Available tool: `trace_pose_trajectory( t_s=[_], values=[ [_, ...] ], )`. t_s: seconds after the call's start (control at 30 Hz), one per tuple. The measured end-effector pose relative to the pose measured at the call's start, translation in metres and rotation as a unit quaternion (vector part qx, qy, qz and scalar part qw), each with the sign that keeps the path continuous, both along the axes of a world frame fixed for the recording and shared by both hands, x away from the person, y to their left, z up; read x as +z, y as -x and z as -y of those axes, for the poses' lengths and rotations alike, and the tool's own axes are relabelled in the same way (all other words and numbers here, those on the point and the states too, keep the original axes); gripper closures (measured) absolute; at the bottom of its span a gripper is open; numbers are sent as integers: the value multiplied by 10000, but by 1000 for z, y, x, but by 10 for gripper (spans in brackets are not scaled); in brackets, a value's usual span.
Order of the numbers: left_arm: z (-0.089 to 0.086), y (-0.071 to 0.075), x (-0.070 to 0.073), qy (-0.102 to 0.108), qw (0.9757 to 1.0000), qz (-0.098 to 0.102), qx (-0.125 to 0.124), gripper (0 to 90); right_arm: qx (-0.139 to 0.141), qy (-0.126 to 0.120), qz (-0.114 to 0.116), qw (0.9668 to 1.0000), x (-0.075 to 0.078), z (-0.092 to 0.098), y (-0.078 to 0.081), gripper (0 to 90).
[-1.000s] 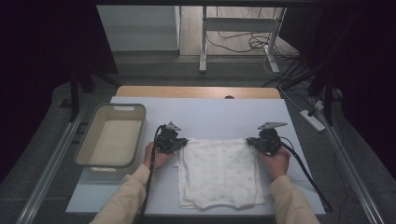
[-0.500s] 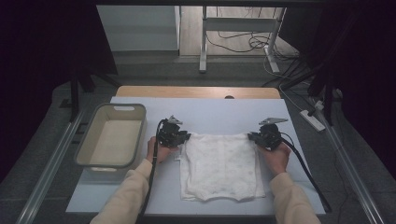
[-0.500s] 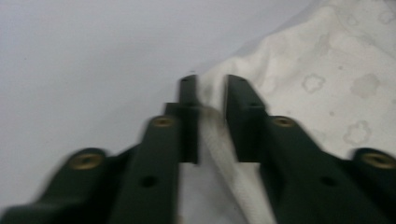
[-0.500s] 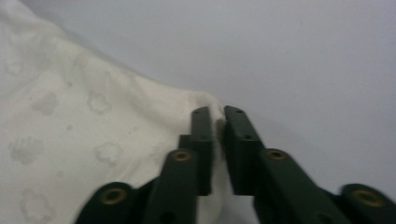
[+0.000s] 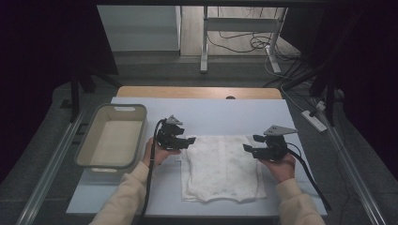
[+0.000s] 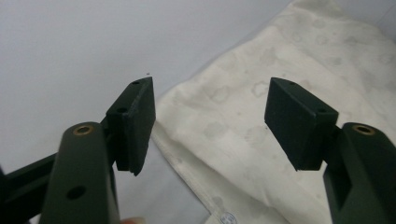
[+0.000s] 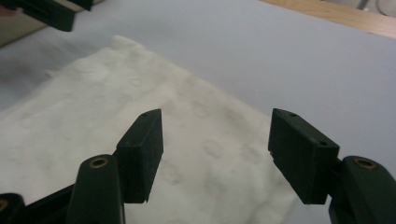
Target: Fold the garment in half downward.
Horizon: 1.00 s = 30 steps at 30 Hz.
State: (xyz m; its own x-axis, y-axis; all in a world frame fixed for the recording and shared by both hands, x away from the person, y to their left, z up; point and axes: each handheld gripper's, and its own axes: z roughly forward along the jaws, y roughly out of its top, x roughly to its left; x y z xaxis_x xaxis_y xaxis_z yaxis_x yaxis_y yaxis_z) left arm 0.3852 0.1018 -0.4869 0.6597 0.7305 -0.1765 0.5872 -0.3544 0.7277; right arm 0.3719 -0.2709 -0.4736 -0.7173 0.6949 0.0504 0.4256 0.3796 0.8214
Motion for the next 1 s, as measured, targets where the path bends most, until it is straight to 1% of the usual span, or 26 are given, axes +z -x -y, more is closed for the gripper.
trace_pose_trajectory(
  t_s=[0.07,0.1,0.17,0.3,0.37,0.4,0.43,0.47,0.5,0.53,0.57,0.6,0.63,0.7,0.73,0.77,0.87,1.0],
  values=[
    [-1,1,1,-1,10000,19,-2,327,70,-11,-11,10000,2,-3,6,350],
    [-2,1,2,4,10000,34,10,327,70,-11,-11,10000,2,-3,6,350],
    [-2,1,3,28,10000,41,10,324,172,-29,18,9998,4,-9,14,348],
    [0,1,4,12,10000,44,-29,309,403,-83,69,9991,8,-19,34,344],
    [1,0,4,-14,10000,38,-51,302,529,-24,112,9985,10,-26,43,343],
    [1,0,4,-23,10000,39,-51,299,656,13,190,9977,12,-35,52,344],
    [1,0,5,-11,10000,39,-44,299,656,13,190,9977,12,-35,52,344],
    [0,0,5,-17,10000,34,-53,299,816,33,190,9965,10,-45,59,337],
    [0,1,5,-16,10000,34,-49,298,887,45,160,9959,9,-49,61,331],
    [0,1,5,-16,10000,34,-49,298,887,45,160,9959,9,-49,61,331],
    [-1,1,5,-3,10000,34,-41,298,940,38,129,9955,7,-54,63,329],
    [-1,1,5,-6,10000,27,-38,297,1106,6,8,9939,4,-64,66,326],
    [-1,1,5,-6,10000,27,-38,297,1106,6,8,9939,4,-64,66,326],
    [-2,0,4,-10,10000,6,-29,296,1186,9,-20,9929,2,-71,69,327],
    [-2,0,4,-9,10000,-5,-29,297,1225,-36,-50,9925,1,-73,70,327],
    [-2,-1,3,1,10000,-19,-24,298,1263,-32,-100,9919,0,-75,71,327],
    [-2,-1,2,13,10000,-35,-13,296,1410,59,-54,9900,0,-85,77,328],
    [-1,-1,2,-14,10000,-27,-26,293,1616,134,-103,9867,-3,-100,86,328]
  ],
)
